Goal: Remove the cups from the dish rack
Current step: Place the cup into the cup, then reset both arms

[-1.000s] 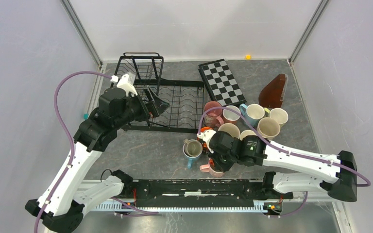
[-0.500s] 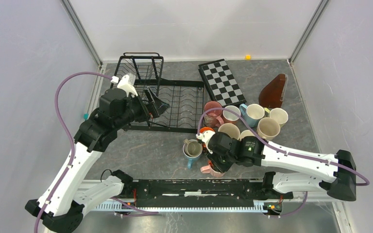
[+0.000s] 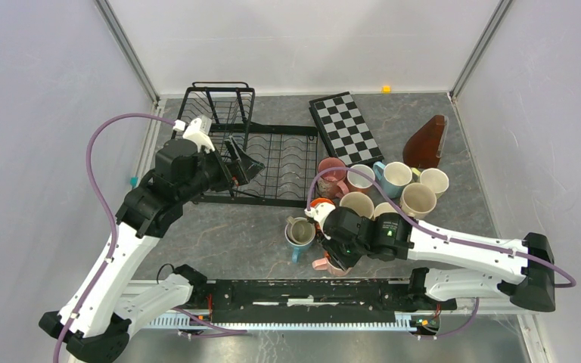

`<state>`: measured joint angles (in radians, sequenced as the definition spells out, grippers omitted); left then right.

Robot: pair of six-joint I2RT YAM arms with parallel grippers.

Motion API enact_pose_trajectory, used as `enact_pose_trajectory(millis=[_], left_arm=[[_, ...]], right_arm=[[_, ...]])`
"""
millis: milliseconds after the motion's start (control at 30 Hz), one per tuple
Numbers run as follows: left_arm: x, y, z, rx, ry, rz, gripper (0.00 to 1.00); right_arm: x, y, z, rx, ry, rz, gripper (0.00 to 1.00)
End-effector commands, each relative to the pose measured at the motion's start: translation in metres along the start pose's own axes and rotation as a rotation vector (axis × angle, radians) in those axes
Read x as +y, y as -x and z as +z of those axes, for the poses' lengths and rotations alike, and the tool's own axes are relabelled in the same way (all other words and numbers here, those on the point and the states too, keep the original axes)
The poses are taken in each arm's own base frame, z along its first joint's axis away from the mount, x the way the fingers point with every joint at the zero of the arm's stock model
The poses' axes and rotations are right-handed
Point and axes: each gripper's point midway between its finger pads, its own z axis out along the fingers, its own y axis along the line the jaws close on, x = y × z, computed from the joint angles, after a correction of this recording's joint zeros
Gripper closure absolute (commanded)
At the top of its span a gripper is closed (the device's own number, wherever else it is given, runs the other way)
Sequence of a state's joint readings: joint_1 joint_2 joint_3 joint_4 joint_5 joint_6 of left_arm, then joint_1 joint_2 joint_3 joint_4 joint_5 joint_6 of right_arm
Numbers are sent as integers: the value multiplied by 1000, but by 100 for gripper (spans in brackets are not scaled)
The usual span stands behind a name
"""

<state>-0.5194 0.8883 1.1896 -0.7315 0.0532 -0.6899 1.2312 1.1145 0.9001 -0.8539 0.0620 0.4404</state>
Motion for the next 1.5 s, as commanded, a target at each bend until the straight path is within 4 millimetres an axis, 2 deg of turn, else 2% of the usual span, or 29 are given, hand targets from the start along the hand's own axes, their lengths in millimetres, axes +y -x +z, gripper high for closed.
enact_pose_trajectory(millis=[0, 333, 600, 700, 933, 1100, 1233, 1400, 1467], left_arm=[[-3, 3, -4, -20, -18, 40, 0], [-3, 2, -4, -13, -26, 41, 0], [-4, -1, -5, -5, -34, 43, 0], [-5, -3, -6, 2, -45, 45, 0], [-13, -4, -7, 17, -88, 65, 0], [-26, -3, -7, 34, -147, 89, 0], [-34, -2, -6, 45, -174, 115, 0], [-48, 0, -3, 47, -217, 145, 0], [-52, 0, -1, 53, -224, 161, 0]], right_arm=[[4, 20, -12, -61, -8, 13, 68], [2, 29, -28, -86, -30, 10, 66], [7, 47, -48, -152, -3, -10, 61], [8, 59, -56, -197, -5, -19, 53], [2, 104, -80, -376, -49, -25, 27], [-11, 135, -93, -495, -73, 5, 2], [-35, 159, -104, -584, -101, 45, 2], [-73, 187, -139, -758, -150, 123, 2], [-86, 192, -154, -820, -182, 146, 2]])
